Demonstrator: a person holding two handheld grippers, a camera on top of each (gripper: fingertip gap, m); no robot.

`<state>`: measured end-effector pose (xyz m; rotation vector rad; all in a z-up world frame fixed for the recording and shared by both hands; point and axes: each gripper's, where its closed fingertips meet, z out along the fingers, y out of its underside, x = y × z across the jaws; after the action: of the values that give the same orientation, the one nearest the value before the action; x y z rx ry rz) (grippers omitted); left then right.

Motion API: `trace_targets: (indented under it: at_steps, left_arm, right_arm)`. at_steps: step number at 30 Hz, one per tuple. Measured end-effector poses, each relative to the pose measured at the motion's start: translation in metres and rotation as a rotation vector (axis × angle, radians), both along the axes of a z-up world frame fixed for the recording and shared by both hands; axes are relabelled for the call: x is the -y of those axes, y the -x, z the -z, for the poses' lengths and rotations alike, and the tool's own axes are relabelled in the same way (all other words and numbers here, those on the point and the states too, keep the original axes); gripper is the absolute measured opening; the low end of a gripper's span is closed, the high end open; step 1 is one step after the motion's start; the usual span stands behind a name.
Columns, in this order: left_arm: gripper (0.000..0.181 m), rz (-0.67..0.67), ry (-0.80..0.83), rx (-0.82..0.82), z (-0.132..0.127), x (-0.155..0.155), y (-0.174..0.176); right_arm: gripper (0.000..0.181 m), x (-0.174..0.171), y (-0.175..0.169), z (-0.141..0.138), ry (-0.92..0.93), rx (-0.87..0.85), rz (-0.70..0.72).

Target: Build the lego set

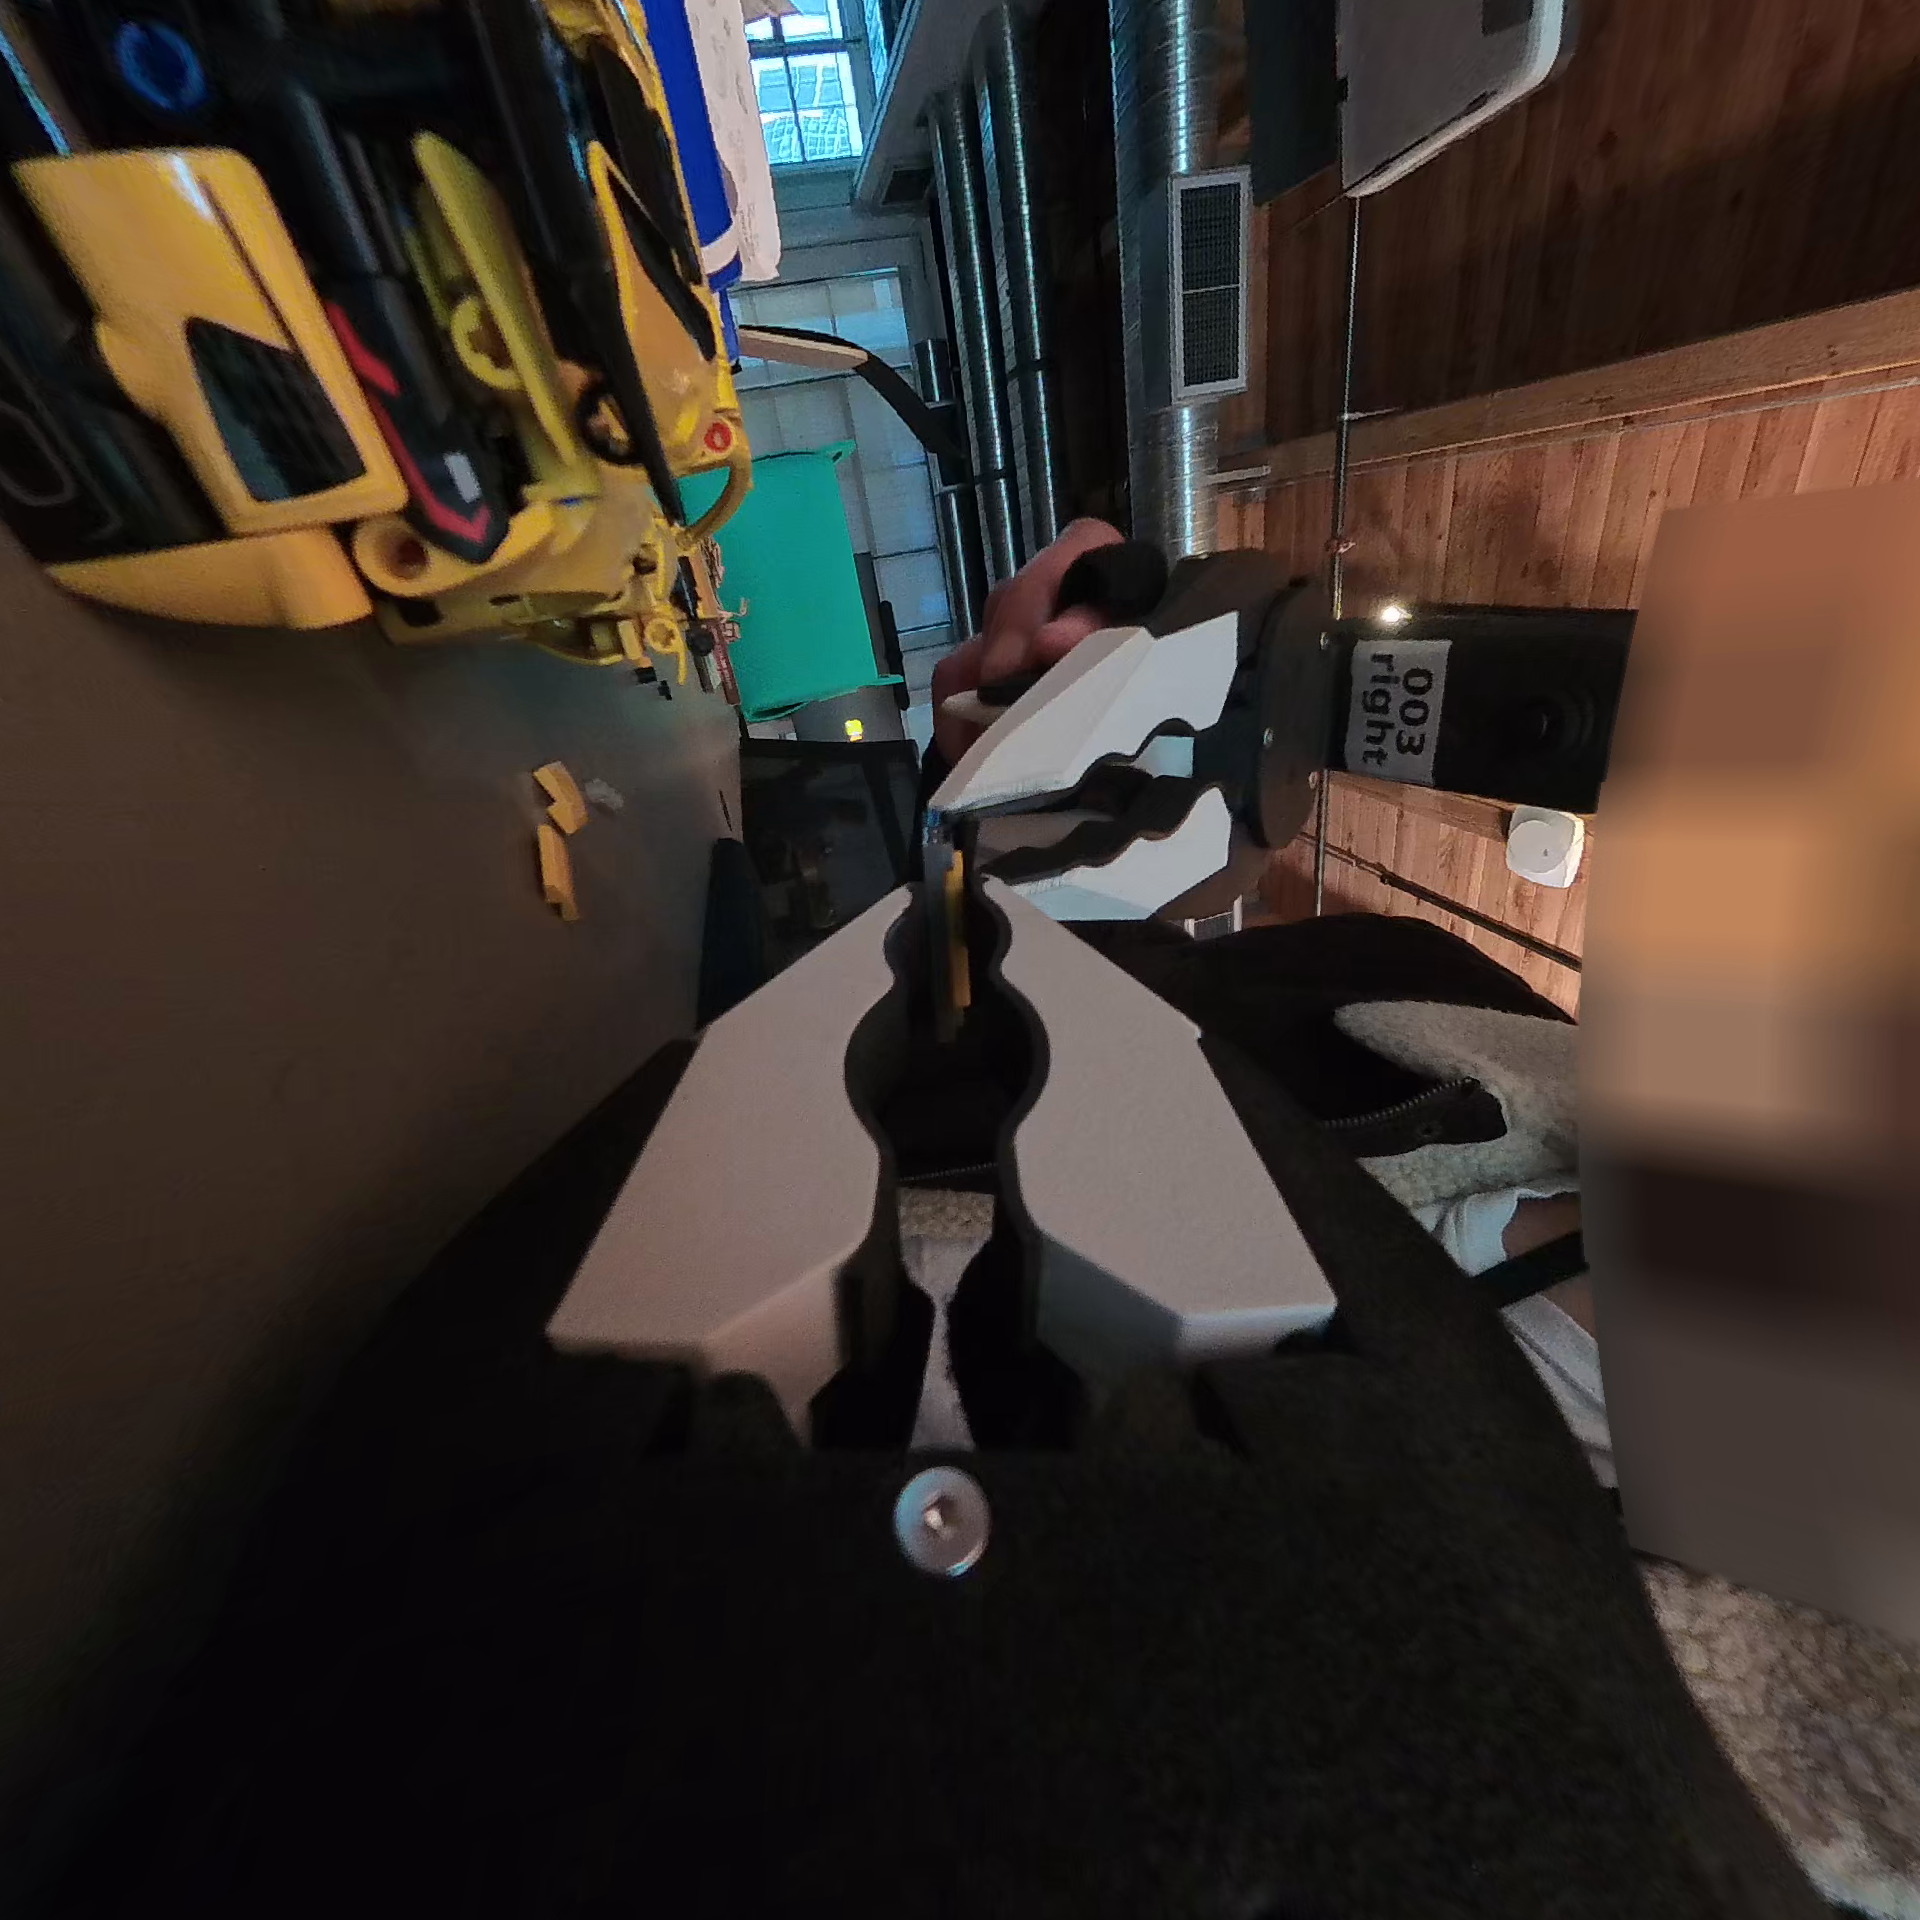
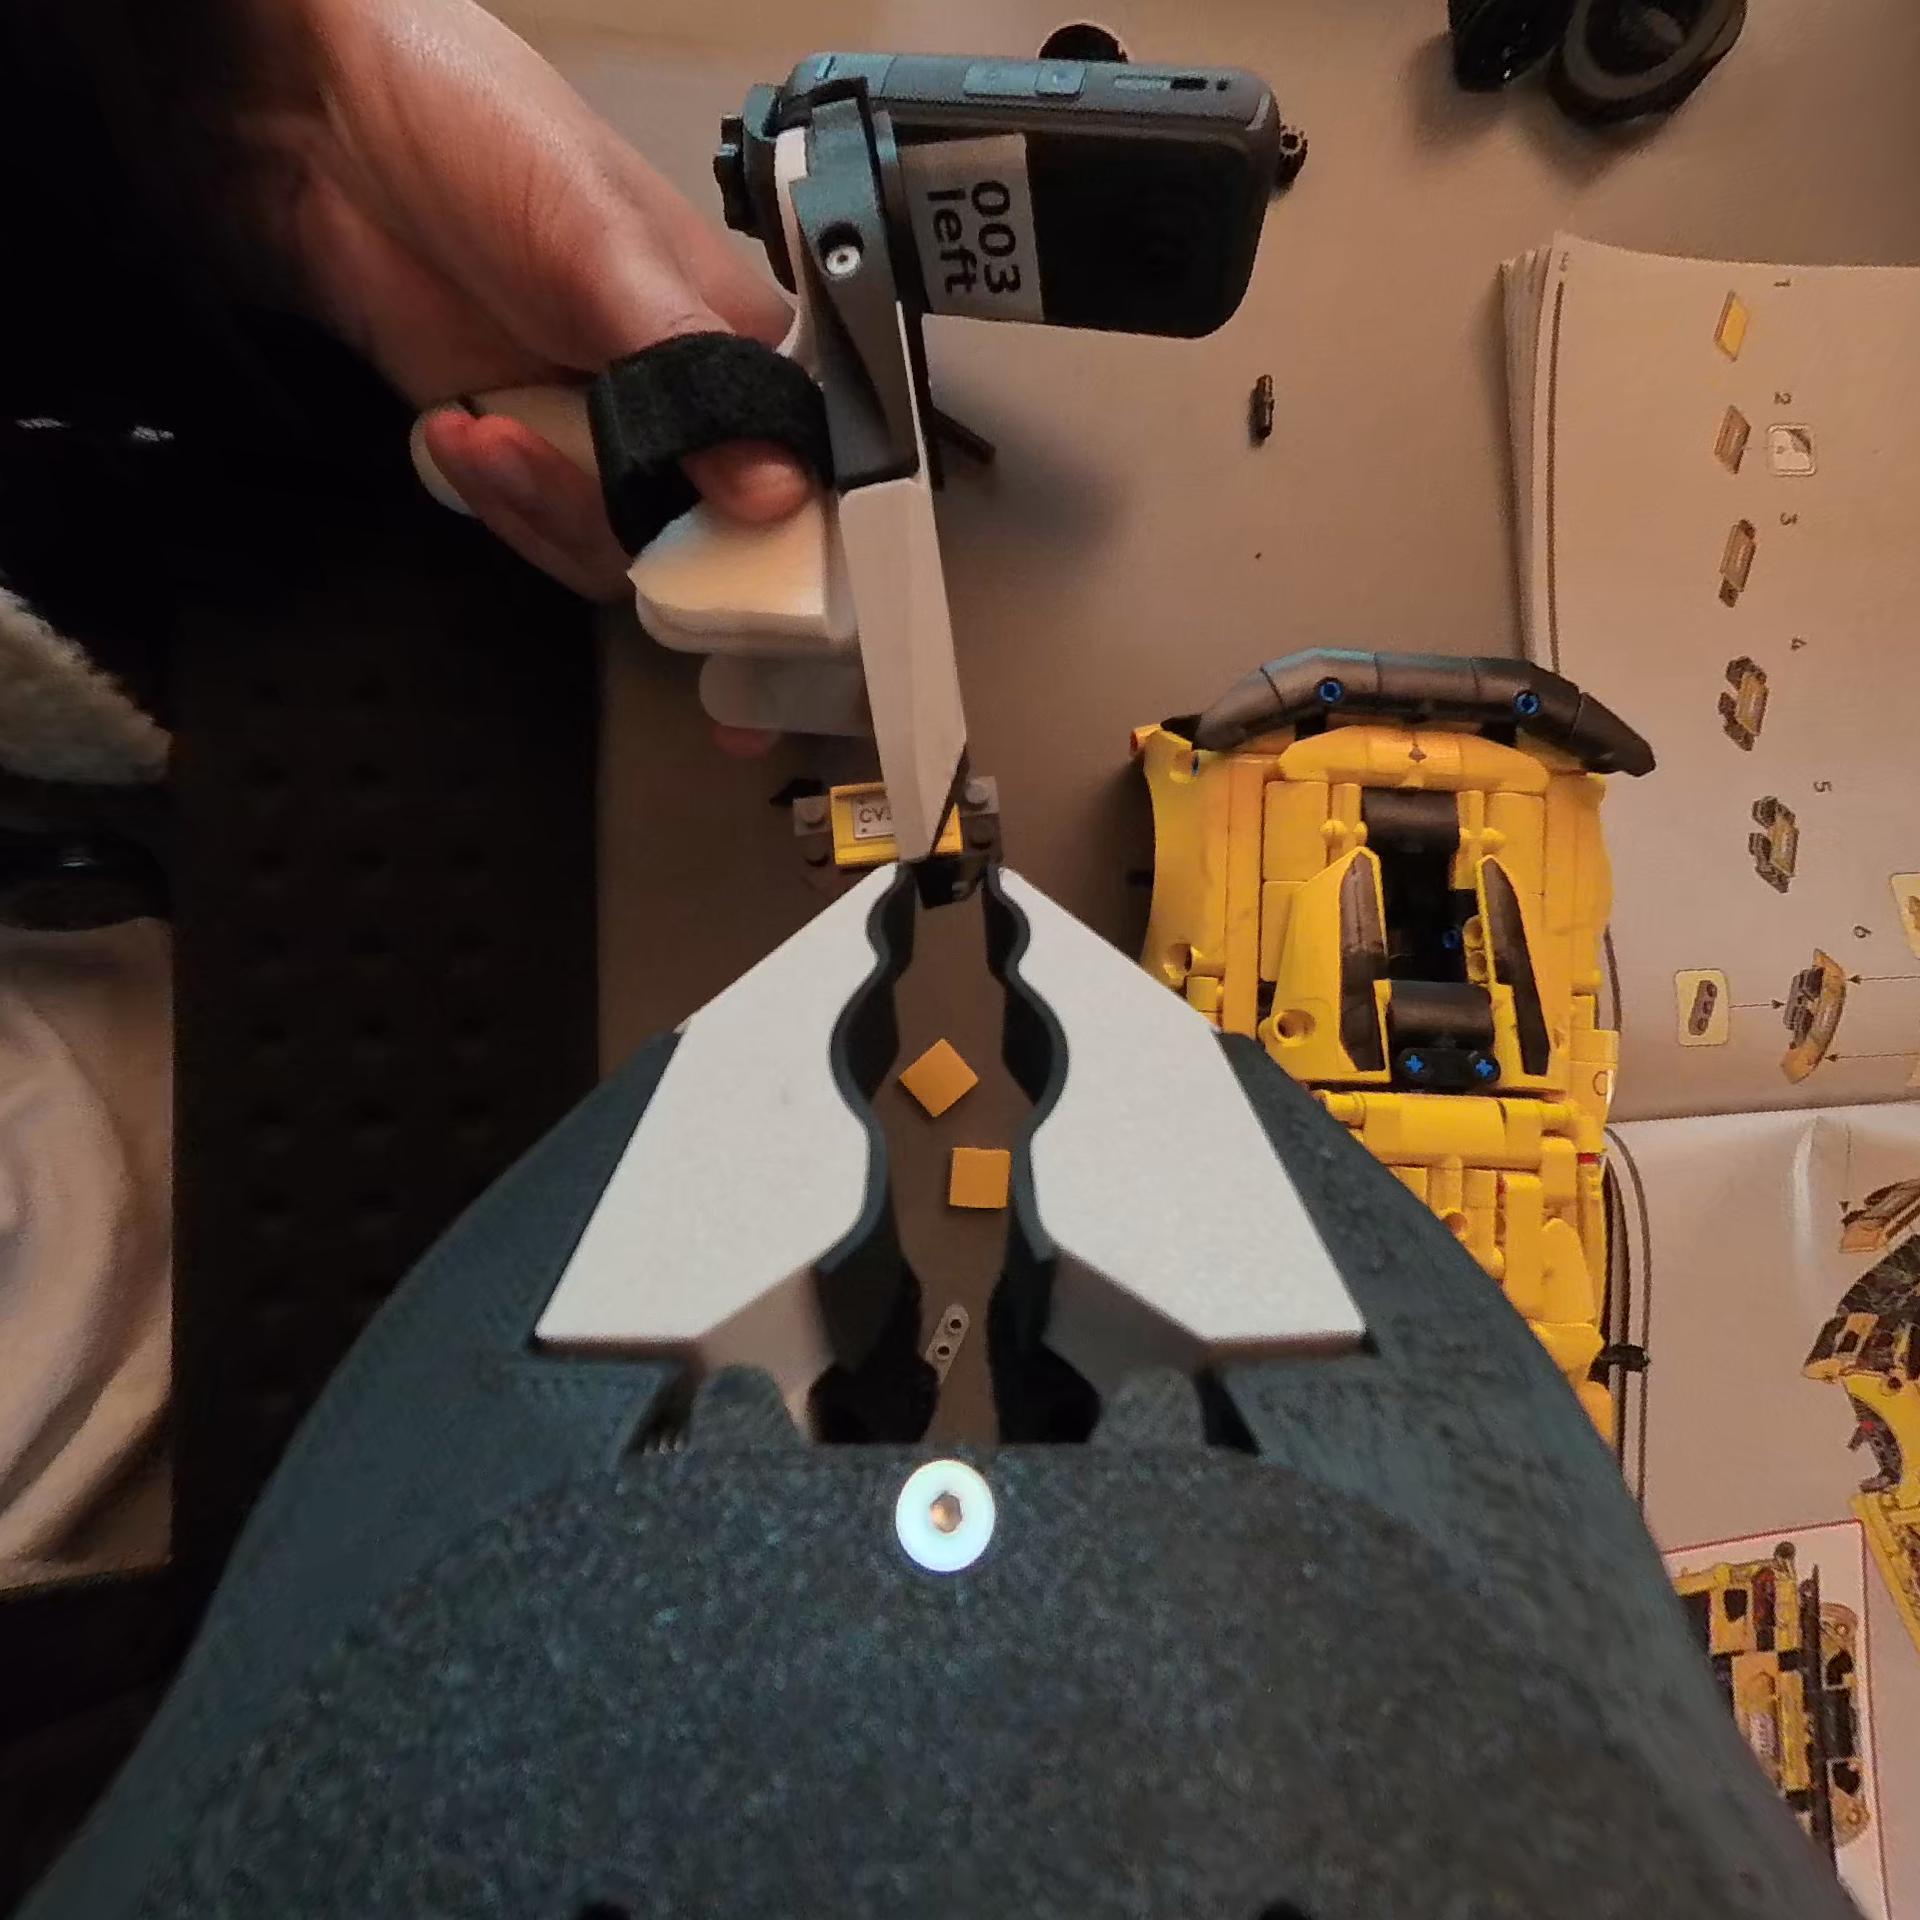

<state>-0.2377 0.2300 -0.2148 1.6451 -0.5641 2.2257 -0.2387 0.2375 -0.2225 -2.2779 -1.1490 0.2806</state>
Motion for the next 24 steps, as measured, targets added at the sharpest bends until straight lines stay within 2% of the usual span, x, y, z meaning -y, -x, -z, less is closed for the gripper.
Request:
trace_targets:
  at_steps: [24]
  left_arm:
    - [0.005,0.009,0.068,0.061,-0.01,-0.0036,0.0048]
  right_arm:
    - [0.017,-0.0046,0.0043,-0.0097,0.066,0.072,-0.102]
